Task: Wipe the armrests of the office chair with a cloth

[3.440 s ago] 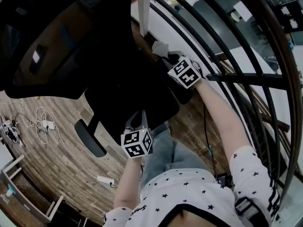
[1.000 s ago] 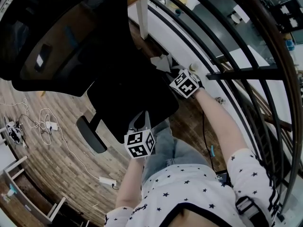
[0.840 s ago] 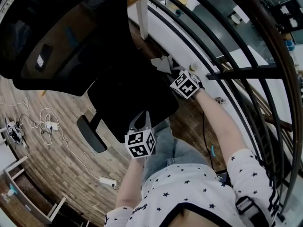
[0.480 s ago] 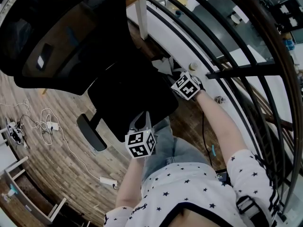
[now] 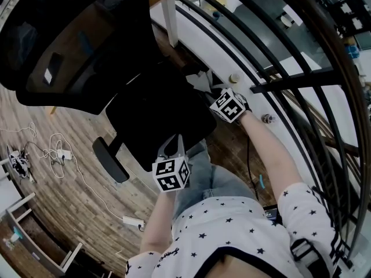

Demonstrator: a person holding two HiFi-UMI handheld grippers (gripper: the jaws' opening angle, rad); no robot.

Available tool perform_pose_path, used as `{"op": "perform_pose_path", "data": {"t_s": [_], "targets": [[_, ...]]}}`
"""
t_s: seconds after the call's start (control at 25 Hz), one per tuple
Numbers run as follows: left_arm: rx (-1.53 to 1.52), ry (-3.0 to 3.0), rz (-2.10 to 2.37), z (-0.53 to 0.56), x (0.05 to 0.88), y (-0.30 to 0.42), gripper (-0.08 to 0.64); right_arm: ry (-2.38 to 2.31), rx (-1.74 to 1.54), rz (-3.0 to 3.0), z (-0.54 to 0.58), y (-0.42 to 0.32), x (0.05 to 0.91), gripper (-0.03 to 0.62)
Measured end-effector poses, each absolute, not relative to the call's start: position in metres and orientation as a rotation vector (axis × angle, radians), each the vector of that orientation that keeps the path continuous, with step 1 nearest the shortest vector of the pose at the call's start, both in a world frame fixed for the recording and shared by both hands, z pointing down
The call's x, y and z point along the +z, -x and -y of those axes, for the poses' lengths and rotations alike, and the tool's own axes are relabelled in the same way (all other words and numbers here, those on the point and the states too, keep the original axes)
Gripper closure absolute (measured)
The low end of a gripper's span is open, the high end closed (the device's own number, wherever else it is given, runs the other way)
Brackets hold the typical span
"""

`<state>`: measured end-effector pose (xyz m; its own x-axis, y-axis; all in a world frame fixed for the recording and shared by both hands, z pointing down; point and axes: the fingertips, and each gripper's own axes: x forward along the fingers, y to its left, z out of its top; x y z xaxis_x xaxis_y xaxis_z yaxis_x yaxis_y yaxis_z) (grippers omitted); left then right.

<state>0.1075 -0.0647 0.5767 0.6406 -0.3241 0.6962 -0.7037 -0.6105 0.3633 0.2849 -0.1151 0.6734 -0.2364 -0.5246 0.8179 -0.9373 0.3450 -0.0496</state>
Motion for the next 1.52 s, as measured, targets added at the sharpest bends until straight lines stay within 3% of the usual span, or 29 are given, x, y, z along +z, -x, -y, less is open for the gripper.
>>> {"op": "perform_pose_path", "data": {"t_s": [1.52], "targets": [[0.773, -2.280, 0.742, 0.024, 0.569, -0.106, 0.554, -1.350, 0.789, 1.823, 0.036, -0.283, 0.674, 0.561]]}}
